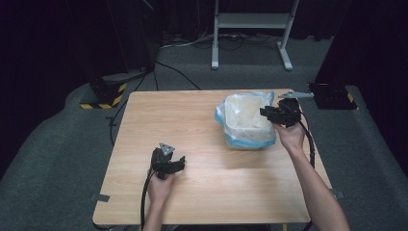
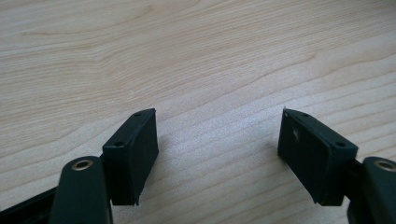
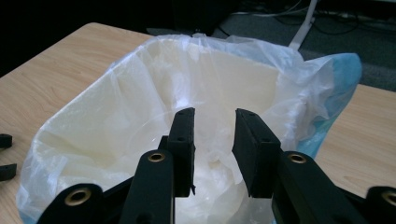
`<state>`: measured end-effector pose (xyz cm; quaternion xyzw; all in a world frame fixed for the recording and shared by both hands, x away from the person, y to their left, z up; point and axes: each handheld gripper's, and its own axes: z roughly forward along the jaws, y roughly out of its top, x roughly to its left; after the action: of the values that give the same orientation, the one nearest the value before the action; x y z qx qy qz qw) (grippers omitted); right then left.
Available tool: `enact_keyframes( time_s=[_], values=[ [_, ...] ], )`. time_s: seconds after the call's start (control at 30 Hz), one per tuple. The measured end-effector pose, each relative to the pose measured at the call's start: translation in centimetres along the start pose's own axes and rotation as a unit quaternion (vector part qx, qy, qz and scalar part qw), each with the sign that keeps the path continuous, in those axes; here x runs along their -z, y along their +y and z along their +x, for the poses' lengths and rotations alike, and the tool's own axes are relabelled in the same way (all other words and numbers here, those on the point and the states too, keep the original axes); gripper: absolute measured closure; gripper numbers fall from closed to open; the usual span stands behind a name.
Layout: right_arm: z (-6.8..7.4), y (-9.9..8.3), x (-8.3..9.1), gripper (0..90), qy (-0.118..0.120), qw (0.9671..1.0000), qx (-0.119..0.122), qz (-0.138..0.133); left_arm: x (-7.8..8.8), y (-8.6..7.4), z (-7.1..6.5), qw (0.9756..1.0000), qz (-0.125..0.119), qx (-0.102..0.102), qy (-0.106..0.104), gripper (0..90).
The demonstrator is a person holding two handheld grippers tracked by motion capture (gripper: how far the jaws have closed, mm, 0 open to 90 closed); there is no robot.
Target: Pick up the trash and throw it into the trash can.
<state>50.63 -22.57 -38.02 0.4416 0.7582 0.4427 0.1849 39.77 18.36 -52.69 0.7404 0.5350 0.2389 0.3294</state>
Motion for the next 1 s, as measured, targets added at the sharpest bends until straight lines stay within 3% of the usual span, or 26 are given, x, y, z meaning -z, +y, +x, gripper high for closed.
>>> enact_keyframes(
  time_s=[0.53, 1.0],
  values=[
    [-1.0, -1.1, 3.4, 58.3, 0.001, 0.999, -0.012, -0.043, 0.0, 0.0, 0.0, 1.0, 0.0, 0.0, 0.0, 28.4],
    [-1.2, -2.2, 5.9, 55.8, -0.006, 0.9987, -0.014, -0.049, 0.0, 0.0, 0.0, 1.0, 0.0, 0.0, 0.0, 28.4]
  ],
)
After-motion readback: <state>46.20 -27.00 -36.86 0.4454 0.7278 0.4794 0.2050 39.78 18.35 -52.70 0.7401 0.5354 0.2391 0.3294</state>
